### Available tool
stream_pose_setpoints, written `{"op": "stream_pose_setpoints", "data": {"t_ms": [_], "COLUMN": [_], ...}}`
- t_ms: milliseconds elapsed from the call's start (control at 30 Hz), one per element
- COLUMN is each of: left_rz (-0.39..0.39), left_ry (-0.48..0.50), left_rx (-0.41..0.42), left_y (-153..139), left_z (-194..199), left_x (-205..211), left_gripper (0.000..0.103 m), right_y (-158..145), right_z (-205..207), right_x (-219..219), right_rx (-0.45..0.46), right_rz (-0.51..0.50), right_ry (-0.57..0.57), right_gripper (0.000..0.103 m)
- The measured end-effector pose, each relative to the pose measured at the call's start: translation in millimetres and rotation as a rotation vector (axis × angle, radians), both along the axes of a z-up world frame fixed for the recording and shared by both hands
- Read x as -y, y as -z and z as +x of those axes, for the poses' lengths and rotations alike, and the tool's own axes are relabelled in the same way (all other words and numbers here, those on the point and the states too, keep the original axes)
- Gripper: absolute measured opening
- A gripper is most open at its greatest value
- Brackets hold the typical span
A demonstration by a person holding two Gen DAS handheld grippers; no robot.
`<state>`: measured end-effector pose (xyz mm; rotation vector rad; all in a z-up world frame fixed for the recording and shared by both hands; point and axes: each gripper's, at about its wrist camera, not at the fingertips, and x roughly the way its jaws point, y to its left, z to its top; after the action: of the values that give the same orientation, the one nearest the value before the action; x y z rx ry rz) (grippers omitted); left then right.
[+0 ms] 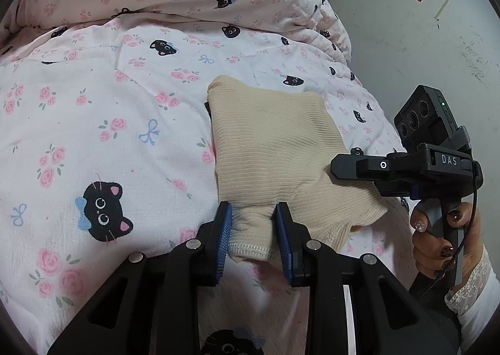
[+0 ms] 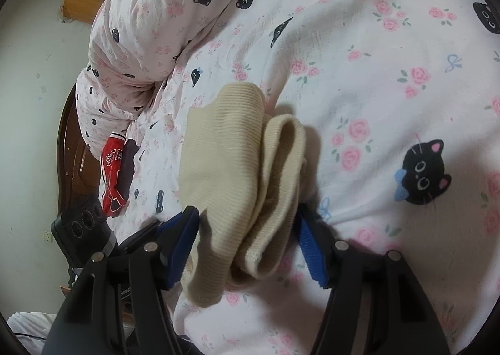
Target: Fold clothes
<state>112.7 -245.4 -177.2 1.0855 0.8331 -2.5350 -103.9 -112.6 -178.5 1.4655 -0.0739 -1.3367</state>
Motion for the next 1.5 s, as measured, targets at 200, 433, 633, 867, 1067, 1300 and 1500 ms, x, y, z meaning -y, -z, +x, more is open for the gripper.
{"op": "stream_pose_setpoints", "data": {"t_ms": [200,433,633,867,1067,1300,1500], "left_rz": [0.013,0.028,0.051,0.220,0.342,0.549,0.577], "left_ry": [-0.002,-0.005,-0.010,-0.030,-0.049,-0.074,-0.081], "left_rx": [-0.004,-0.007,-0.015,-0.068,-0.093,-0.187,-0.194], "left_y": [-0.3,-0.8,-2.0,-6.4,-1.6,7.0,6.9], "left_z": [-0.2,0.1,2.2,12.4,15.8,13.9,5.5], "left_x": [2.5,4.4,6.9,23.5,36.6,53.7,53.7], "left_gripper": [0.025,0.025,0.025,0.040,0.043,0.061,0.070], "right_y": [1.1,6.7,6.6,4.1,7.7,6.0,-0.6], "right_z": [4.3,2.7,0.5,-4.2,-10.5,-13.7,-15.6], "right_x": [3.6,6.7,5.7,3.0,1.3,1.3,-0.4], "right_rx": [0.043,0.102,0.125,0.200,0.279,0.353,0.408], "right_rz": [-0.017,-0.021,-0.026,-0.085,-0.123,-0.177,-0.245], "right_ry": [-0.030,-0.026,-0.033,-0.030,-0.014,-0.010,-0.012], "right_gripper": [0.058,0.039,0.031,0.025,0.024,0.023,0.023]}}
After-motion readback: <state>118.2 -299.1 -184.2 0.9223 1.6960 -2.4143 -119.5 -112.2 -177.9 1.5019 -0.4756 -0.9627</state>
